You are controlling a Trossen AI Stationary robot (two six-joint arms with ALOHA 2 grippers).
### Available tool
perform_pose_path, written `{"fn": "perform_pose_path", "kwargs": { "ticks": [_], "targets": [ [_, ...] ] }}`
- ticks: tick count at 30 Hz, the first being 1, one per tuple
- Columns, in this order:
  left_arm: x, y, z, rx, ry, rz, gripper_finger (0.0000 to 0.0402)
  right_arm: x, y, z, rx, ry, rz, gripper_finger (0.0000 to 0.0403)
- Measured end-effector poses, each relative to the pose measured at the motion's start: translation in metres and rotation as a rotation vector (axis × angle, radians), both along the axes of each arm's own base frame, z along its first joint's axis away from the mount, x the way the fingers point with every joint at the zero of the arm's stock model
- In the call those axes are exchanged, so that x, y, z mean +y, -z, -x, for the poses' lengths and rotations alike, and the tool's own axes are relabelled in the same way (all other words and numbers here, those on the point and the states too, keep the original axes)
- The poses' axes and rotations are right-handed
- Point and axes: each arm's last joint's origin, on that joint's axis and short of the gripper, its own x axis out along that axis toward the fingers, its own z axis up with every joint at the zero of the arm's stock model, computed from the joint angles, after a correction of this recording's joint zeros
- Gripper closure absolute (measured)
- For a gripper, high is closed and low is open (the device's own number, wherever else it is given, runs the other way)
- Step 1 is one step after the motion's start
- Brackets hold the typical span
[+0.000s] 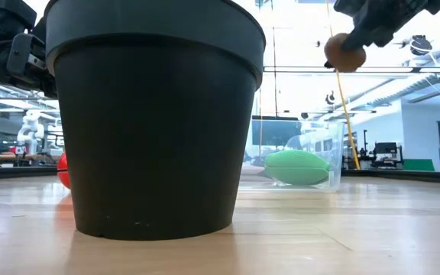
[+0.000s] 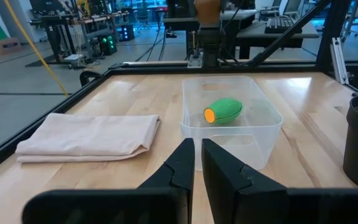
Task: Pick and placing Produce into tupperware
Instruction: Put the kiwi into the transparent bin
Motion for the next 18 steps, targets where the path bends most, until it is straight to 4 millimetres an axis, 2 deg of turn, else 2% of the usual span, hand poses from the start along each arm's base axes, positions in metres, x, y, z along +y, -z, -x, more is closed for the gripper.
{"fn": "perform_pose_path", "kwargs": {
  "ticks": [12, 18],
  "targets": [
    [0.000, 0.000, 0.000, 0.000, -0.001, 0.008, 0.0371, 0.006, -0.016, 0.017, -0.174, -0.006, 0.013, 0.0167],
    [0.000, 0.000, 0.000, 0.000, -0.002, 0.010, 0.0371, 0.008, -0.009, 0.031, -0.284, -0.007, 0.032, 0.0165]
  ]
}}
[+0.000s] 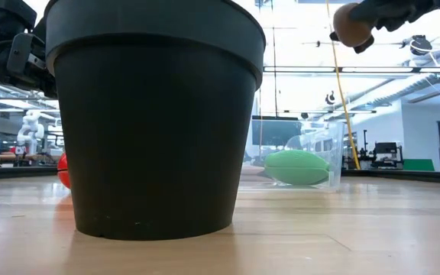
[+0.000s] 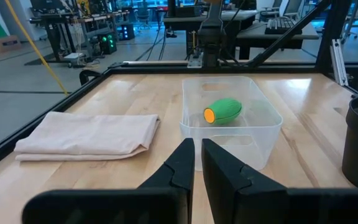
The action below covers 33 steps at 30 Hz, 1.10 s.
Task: Pick and placing Produce into tupperware
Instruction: Put the kiwi into the transparent bin
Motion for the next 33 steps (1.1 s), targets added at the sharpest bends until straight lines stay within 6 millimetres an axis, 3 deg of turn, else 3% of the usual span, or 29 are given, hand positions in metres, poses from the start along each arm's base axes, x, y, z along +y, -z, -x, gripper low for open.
{"fn": "perform_pose_path", "kwargs": {
  "ticks": [21, 33],
  "targets": [
    [0.000, 0.000, 0.000, 0.002, 0.000, -0.001, 0.0371, 0.004, 0.058, 0.021, -0.180, 0.019, -0.045, 0.0166],
    [0.000, 0.000, 0.000, 0.004, -0.001, -0.003, 0.0371, 0.005, 0.079, 0.023, -0.290, -0.002, -0.082, 0.0166]
  ]
}}
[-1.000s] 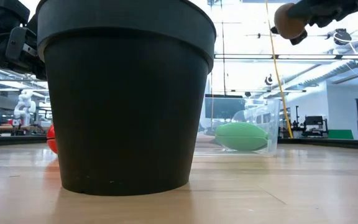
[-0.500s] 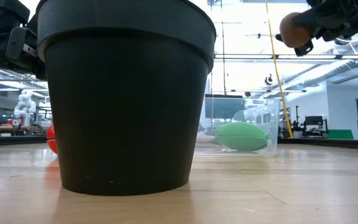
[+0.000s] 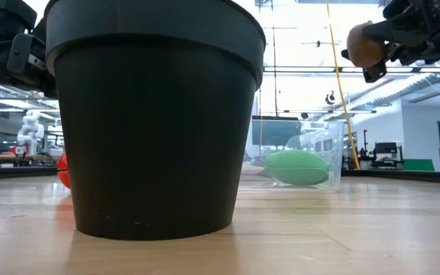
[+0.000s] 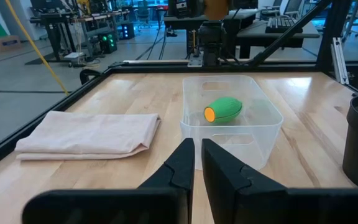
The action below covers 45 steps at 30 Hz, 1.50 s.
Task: Pick and placing Produce into tupperware
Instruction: Put the kiwi into the transparent bin
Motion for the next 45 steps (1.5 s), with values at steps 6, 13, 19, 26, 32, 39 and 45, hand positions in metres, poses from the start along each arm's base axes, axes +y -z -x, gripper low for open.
{"fn": "perform_pose_path", "kwargs": {
  "ticks": [6, 13, 19, 26, 32, 39, 45],
  "targets": [
    [0.000, 0.001, 0.000, 0.009, 0.000, 0.000, 0.0371, 0.001, -0.003, 0.004, -0.048, -0.001, 0.031, 0.0166],
    [0.000, 0.003, 0.000, 0.028, -0.001, 0.001, 0.0371, 0.002, -0.008, 0.012, -0.108, 0.000, 0.043, 0.0166],
    [0.000, 0.003, 0.000, 0.032, -0.001, 0.003, 0.0371, 0.002, -0.007, 0.013, -0.090, 0.000, 0.038, 0.0166],
    [0.000, 0.003, 0.000, 0.027, -0.001, 0.006, 0.0371, 0.002, 0.002, 0.011, -0.069, 0.000, 0.029, 0.0166],
    [0.000, 0.003, 0.000, 0.027, -0.001, 0.006, 0.0371, 0.002, 0.006, 0.011, -0.054, -0.018, 0.009, 0.0165],
    [0.000, 0.003, 0.000, 0.026, -0.001, 0.006, 0.0371, 0.002, 0.006, 0.011, -0.054, -0.021, 0.009, 0.0165],
    [0.000, 0.003, 0.000, 0.026, -0.001, 0.006, 0.0371, 0.002, 0.006, 0.011, -0.054, -0.021, 0.009, 0.0165]
  ]
}}
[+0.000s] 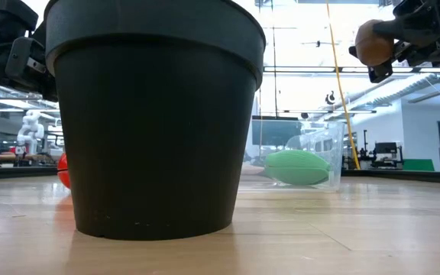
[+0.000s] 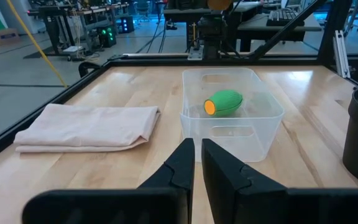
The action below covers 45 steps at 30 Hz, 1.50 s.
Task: Pick and placing Produce into tupperware
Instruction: Put the kiwi into the transparent bin
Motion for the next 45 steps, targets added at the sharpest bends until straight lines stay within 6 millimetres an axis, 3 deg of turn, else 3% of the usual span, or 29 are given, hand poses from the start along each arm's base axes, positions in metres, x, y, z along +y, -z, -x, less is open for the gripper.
{"fn": "perform_pose_path", "kwargs": {
  "ticks": [23, 33, 45],
  "targets": [
    [0.000, 0.000, 0.000, 0.000, 0.000, 0.000, 0.0371, -0.002, 0.003, -0.003, 0.032, 0.055, -0.031, 0.0165],
    [0.001, 0.000, 0.000, -0.001, -0.034, -0.007, 0.0371, -0.004, 0.003, -0.021, 0.115, 0.026, -0.065, 0.0166],
    [0.001, 0.000, 0.000, 0.000, -0.033, -0.011, 0.0371, -0.009, -0.019, -0.046, 0.195, 0.020, -0.023, 0.0168]
  ]
}}
